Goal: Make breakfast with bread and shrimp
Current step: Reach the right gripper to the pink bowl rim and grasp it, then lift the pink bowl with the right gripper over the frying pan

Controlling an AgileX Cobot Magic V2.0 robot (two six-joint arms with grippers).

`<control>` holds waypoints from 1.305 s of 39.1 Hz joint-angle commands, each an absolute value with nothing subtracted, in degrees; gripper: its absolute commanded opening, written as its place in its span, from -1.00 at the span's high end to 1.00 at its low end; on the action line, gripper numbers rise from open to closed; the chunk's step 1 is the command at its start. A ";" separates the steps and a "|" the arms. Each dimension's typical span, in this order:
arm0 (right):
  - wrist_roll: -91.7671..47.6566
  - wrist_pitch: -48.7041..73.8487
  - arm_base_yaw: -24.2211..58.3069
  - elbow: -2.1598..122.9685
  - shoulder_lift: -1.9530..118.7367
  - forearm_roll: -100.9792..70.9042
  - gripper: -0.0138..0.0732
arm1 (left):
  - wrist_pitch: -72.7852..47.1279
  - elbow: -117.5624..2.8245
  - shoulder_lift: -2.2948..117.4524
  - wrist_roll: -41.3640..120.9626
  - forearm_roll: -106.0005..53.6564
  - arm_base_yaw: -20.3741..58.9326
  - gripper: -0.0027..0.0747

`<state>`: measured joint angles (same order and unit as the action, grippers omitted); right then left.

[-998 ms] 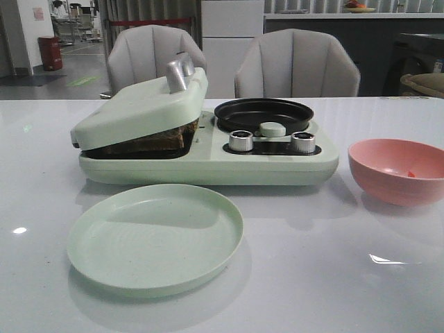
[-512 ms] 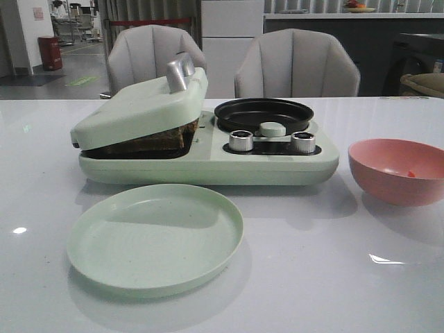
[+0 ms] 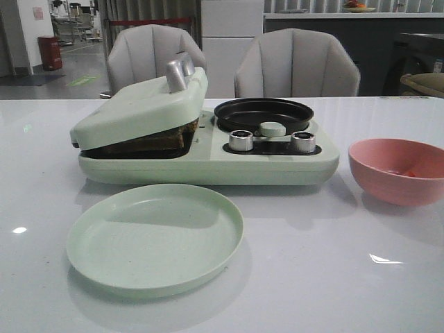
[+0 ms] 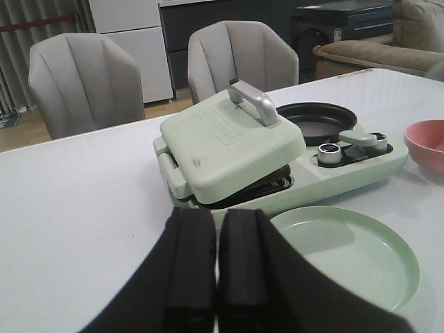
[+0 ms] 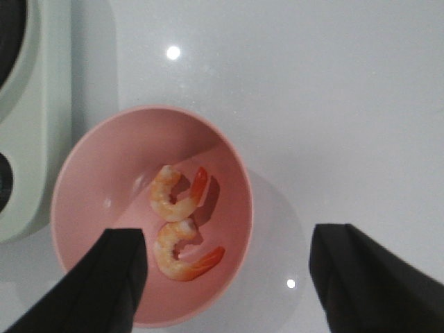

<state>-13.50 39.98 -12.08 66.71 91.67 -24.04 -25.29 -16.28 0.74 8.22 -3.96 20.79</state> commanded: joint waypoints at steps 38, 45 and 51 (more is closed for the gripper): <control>-22.57 37.06 -11.08 75.62 106.92 -30.73 0.38 | -20.39 -17.79 1.29 7.56 -4.73 21.11 0.64; -22.43 41.75 -11.26 78.91 106.89 -34.48 0.38 | -20.39 -17.79 1.29 7.56 -4.73 21.11 0.64; -25.01 47.14 -10.85 87.39 107.03 -38.99 0.38 | -20.39 -17.79 1.29 7.56 -4.73 21.11 0.64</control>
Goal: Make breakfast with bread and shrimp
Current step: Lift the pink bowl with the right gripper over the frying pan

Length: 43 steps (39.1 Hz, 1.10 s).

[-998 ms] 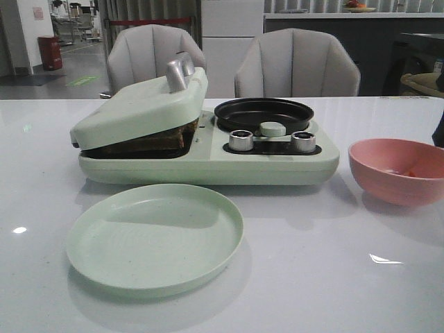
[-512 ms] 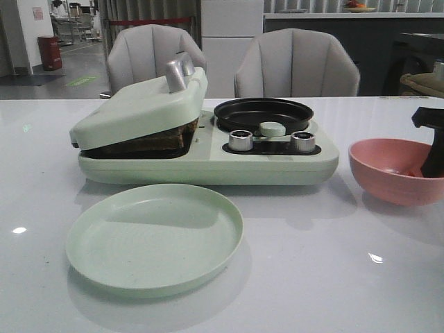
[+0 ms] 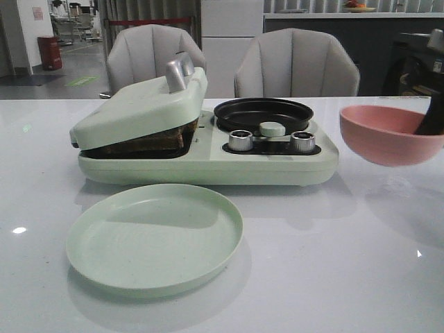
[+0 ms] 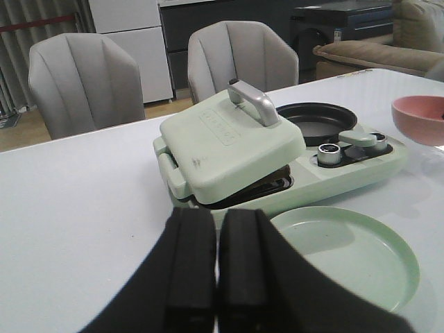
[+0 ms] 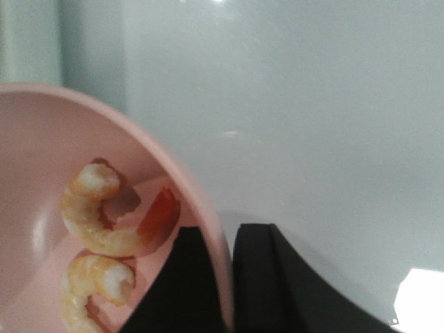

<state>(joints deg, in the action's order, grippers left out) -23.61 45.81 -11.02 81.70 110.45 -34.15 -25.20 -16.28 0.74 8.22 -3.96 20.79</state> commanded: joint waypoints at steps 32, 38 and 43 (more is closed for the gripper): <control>-30.56 -3.59 12.65 91.81 107.28 -37.35 0.38 | -20.39 -17.79 1.29 7.56 -4.73 21.11 0.64; -31.85 -20.03 15.04 85.31 108.71 -35.47 0.38 | -20.39 -17.79 1.29 7.56 -4.73 21.11 0.64; -31.79 -29.52 15.48 81.46 111.10 -32.24 0.38 | -20.39 -17.79 1.29 7.56 -4.73 21.11 0.64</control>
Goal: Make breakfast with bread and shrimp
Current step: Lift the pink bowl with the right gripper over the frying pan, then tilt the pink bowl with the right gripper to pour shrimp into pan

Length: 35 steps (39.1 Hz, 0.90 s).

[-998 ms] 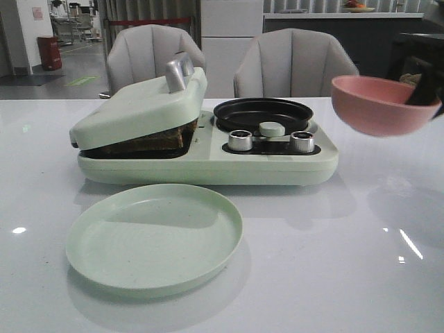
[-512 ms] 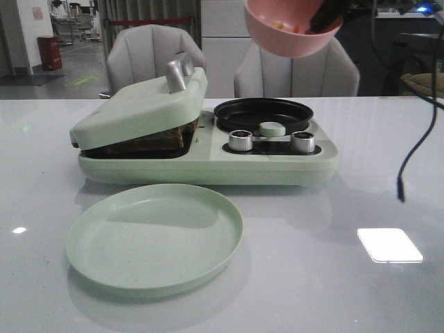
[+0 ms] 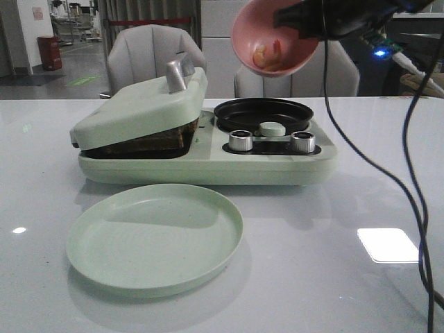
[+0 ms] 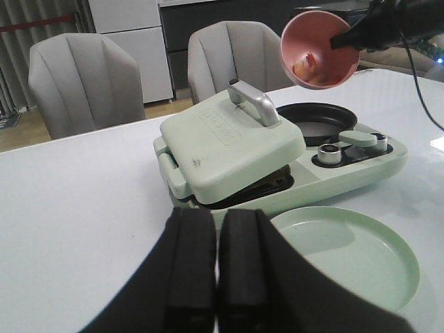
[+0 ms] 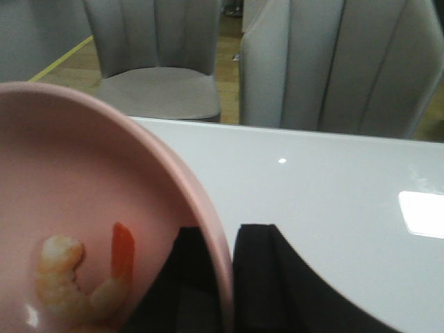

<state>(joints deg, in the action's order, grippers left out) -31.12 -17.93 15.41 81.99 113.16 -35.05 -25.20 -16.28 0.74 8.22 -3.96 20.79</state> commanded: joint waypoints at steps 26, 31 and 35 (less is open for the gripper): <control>-31.03 -73.89 15.76 69.72 117.89 -3.09 0.38 | -20.39 -17.79 1.29 7.56 -4.73 21.11 0.64; -39.77 -74.33 15.76 69.72 119.31 -1.60 0.38 | -20.39 -17.79 1.29 7.56 -4.73 21.11 0.64; -46.65 -74.33 15.76 69.72 119.46 1.17 0.38 | -20.39 -17.79 1.29 7.56 -4.73 21.11 0.64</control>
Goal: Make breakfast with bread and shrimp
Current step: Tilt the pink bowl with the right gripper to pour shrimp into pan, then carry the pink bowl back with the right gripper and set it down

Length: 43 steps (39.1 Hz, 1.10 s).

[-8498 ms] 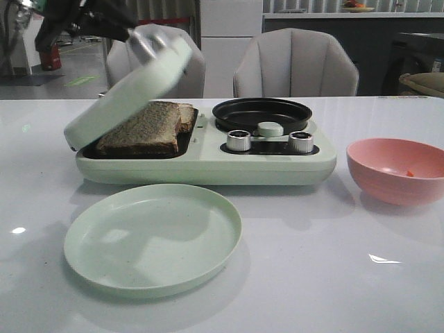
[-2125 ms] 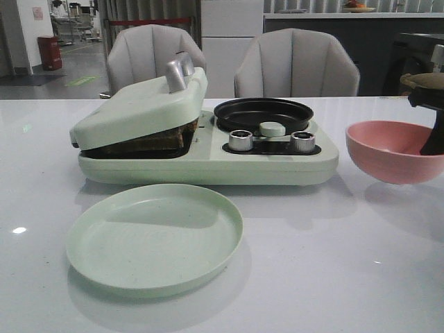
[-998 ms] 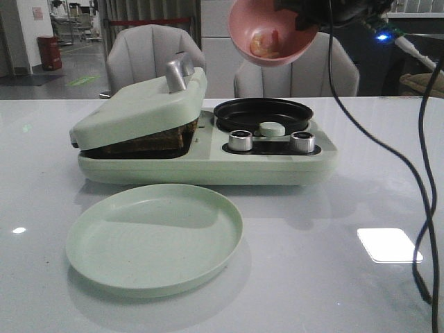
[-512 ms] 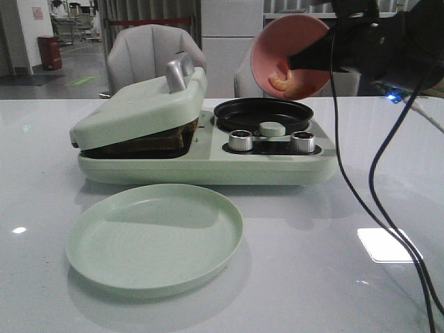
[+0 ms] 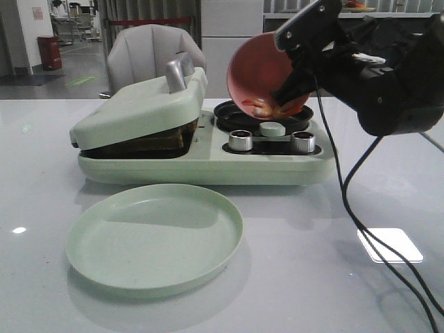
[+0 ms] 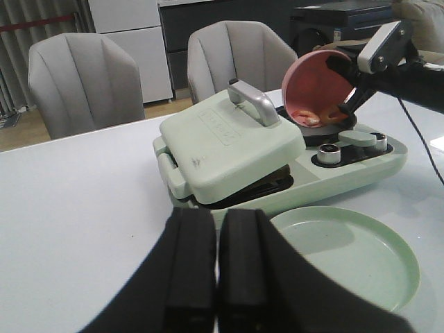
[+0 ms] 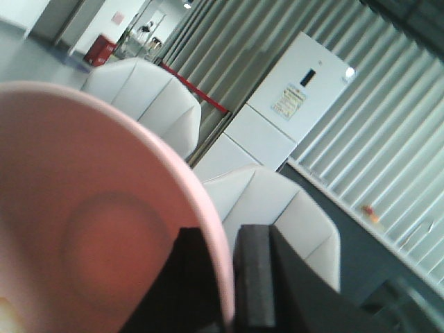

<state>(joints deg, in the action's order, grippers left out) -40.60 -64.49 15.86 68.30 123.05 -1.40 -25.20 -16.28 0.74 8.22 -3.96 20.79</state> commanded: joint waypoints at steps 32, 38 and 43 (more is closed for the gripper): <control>-25.51 -65.65 15.61 79.79 118.64 -8.46 0.38 | -20.39 -17.79 1.29 7.56 -4.73 21.11 0.64; -13.60 -45.25 15.61 83.36 115.75 -9.52 0.40 | -20.39 -17.79 1.29 7.56 -4.73 21.11 0.64; -6.31 -28.86 15.48 85.97 112.66 -10.79 0.40 | -20.39 -17.79 1.29 7.56 -4.73 21.11 0.64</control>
<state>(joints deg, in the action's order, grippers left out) -11.68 -35.02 15.86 82.84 118.74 -10.21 -25.20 -16.28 0.74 8.22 -3.96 20.79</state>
